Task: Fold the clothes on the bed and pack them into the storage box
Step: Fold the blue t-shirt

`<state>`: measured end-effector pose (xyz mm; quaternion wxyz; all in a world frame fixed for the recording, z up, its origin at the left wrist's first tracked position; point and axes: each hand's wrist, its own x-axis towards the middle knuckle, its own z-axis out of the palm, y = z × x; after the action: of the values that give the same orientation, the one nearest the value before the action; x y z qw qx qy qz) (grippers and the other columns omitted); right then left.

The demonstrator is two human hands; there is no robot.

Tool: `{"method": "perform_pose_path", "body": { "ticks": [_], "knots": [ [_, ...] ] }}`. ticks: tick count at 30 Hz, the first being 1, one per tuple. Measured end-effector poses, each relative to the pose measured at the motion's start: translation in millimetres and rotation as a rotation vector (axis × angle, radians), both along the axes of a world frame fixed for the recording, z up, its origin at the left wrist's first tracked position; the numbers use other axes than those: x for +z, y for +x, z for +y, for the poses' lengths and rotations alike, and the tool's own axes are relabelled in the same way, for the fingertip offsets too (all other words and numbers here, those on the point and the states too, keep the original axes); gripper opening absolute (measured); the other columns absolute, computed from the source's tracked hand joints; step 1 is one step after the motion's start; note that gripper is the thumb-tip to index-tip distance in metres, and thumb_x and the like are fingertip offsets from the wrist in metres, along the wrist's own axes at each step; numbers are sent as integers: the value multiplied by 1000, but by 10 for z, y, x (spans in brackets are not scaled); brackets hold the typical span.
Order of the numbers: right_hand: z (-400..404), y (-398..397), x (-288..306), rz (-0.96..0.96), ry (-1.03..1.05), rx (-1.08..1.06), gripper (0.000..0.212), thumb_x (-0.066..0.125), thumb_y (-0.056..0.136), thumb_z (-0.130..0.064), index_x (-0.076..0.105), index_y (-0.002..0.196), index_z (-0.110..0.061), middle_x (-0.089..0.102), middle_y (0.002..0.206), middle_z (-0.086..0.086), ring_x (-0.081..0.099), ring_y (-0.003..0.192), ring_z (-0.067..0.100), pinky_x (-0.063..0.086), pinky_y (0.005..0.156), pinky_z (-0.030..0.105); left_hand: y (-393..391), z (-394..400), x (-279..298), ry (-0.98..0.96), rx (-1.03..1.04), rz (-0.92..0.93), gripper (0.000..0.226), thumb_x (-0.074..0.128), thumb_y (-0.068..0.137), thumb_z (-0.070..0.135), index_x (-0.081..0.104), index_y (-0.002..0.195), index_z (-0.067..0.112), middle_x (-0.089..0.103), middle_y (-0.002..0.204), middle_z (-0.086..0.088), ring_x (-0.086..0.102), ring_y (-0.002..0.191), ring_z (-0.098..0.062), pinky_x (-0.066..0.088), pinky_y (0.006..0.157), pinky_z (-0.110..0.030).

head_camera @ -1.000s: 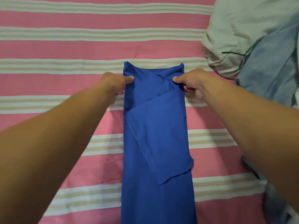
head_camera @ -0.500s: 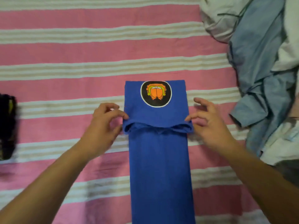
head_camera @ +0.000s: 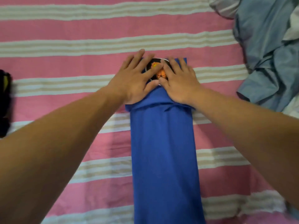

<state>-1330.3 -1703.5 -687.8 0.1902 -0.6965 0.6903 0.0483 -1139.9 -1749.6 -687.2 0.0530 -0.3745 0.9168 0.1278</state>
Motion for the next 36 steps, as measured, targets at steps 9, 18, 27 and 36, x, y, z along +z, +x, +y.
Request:
{"method": "perform_pose_path", "body": {
  "ticks": [9, 18, 27, 36],
  "knots": [
    [151, -3, 183, 157, -1, 53, 71, 31, 102, -53, 7, 161, -20, 0, 168, 8, -5, 154, 36, -1, 123, 54, -211, 449, 125, -22, 148, -150, 70, 15, 102, 58, 12, 163, 23, 3, 170, -9, -5, 156, -33, -3, 125, -53],
    [3610, 111, 491, -46, 98, 669, 69, 54, 92, -46, 41, 152, -13, 27, 162, 17, 22, 150, 40, 25, 117, 58, 1182, 3398, 42, 109, -537, 86, 80, 61, 91, 56, 32, 158, 23, 14, 167, -15, 14, 154, -38, 10, 125, -54],
    [3848, 53, 221, -45, 21, 635, 53, 18, 105, -9, 48, 148, -14, 43, 156, 6, 45, 140, 30, 36, 112, 44, 1176, 3508, -90, 132, -526, 135, 57, 40, 99, 21, 37, 156, 13, 42, 158, -7, 39, 146, -30, 20, 122, -41],
    [3881, -111, 715, -397, 143, 504, 41, 53, 84, -15, 70, 121, -11, 69, 125, 5, 61, 120, 25, 40, 103, 42, 1339, 3604, 369, 514, -328, 242, 69, 68, 87, 21, 43, 151, 27, 49, 153, 6, 39, 146, -14, 34, 119, -36]
  ]
}}
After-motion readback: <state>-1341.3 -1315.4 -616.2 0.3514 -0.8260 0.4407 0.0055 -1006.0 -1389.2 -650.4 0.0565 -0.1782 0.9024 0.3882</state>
